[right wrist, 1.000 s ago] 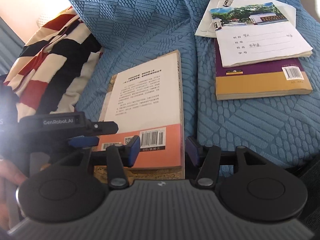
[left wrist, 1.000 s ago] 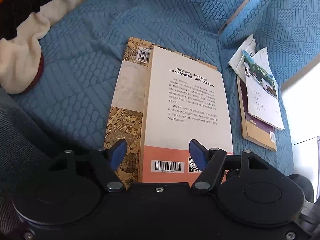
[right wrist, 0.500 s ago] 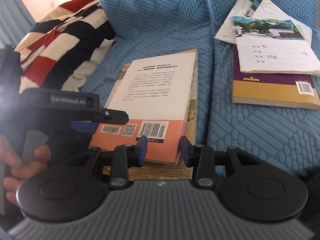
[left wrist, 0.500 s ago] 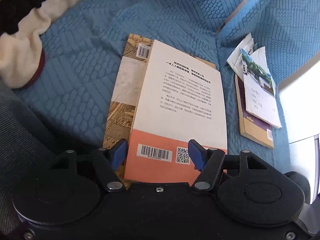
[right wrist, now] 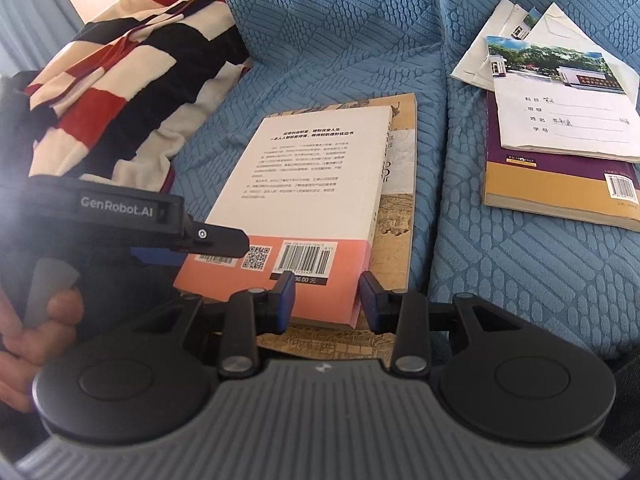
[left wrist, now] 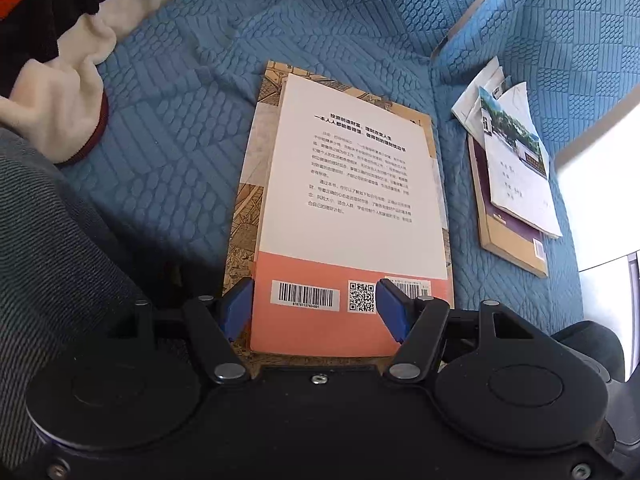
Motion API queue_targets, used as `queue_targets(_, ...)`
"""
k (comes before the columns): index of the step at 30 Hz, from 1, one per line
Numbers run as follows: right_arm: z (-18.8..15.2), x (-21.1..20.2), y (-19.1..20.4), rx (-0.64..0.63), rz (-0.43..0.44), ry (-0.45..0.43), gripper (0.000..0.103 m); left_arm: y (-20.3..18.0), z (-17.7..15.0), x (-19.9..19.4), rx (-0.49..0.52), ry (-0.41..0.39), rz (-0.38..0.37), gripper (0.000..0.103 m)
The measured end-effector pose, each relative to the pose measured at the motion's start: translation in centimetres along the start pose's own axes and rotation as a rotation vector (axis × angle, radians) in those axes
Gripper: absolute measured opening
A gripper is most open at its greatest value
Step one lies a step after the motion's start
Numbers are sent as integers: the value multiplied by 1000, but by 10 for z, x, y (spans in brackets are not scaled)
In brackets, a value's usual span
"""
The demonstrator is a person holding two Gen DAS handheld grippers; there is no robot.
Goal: Organize objects
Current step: 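Pull both grippers back up away from the stacked books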
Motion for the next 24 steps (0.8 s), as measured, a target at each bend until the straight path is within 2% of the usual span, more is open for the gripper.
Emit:
queue_targets(5,-1,2,1,12,-24,32,38,2,-2,0,-4,9,-4,63)
queue_targets(9,12,-9,-4,73,-48,2,38,2,-1,-7,2,2,-4,61)
queue_targets(15,43,-42,-9,103,-86,-77,38,-8,9,-31,36,-53,-11,61)
queue_targets(24,81,-106,6,66,-83,-223,39,-53,24,-87,143,-162,-60,61)
Point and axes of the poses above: each gripper's, at about its wrist camera, not at the fingertips, and x roughly the way its jaws point, y to its left, z to its top, the point moved 8 cm from there along x, roughly the way its jaws point, and after that the axes turned 8 degrees about -y, right-handed, at the moved point
